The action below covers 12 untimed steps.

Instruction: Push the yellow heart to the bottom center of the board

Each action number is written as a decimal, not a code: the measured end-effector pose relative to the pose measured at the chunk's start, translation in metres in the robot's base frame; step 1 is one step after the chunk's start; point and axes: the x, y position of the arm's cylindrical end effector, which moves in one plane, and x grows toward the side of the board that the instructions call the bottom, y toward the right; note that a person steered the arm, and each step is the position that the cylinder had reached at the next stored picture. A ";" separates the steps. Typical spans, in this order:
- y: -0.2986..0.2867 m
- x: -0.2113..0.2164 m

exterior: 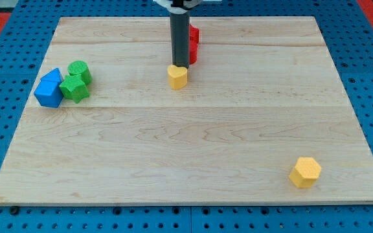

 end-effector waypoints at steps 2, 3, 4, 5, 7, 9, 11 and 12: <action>-0.012 0.055; -0.044 0.083; -0.050 0.092; -0.052 0.122; 0.009 0.151; 0.079 0.165; 0.087 0.183; 0.083 0.161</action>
